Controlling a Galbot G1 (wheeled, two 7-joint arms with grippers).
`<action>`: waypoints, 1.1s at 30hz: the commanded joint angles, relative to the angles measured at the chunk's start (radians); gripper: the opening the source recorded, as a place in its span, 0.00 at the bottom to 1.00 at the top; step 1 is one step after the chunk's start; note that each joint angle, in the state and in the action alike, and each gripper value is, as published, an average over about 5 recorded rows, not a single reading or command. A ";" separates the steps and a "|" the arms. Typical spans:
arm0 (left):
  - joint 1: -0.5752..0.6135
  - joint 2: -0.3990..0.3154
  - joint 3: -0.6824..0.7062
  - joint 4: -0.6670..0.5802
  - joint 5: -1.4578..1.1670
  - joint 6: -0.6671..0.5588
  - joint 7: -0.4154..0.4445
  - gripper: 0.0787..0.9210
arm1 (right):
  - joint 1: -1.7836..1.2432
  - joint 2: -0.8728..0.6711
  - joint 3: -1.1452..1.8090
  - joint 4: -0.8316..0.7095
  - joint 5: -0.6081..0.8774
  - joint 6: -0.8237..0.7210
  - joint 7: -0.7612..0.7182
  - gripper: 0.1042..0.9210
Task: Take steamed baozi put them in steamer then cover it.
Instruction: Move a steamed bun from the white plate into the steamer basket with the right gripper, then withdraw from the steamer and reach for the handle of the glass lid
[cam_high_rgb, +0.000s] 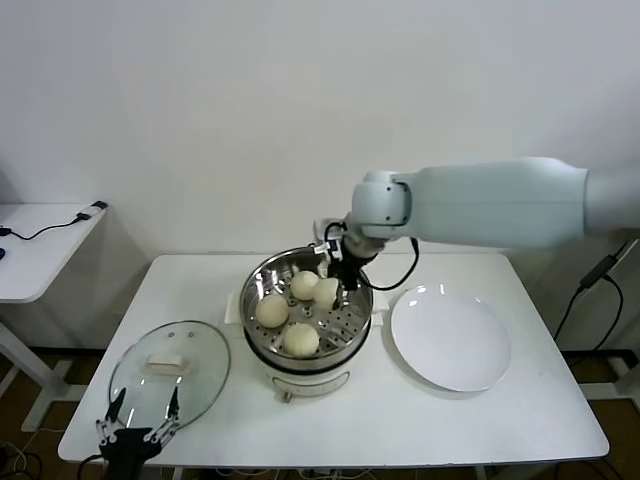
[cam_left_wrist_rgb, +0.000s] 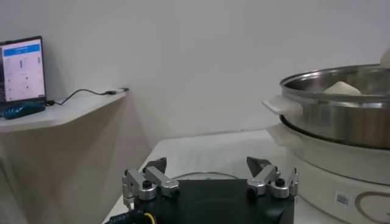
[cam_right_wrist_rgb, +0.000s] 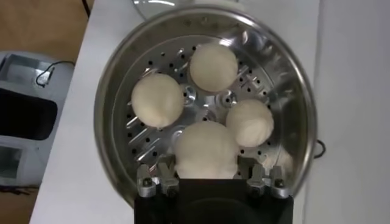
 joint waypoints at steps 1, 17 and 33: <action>0.001 -0.001 0.000 0.000 0.000 0.000 0.000 0.88 | -0.151 0.069 0.005 -0.089 -0.055 -0.040 0.060 0.70; 0.001 -0.002 -0.001 0.001 -0.003 -0.002 -0.001 0.88 | -0.137 0.031 0.016 -0.098 -0.037 0.002 0.038 0.73; 0.006 0.005 -0.008 -0.016 -0.006 -0.005 0.002 0.88 | -0.173 -0.267 0.534 -0.205 0.175 0.114 0.459 0.88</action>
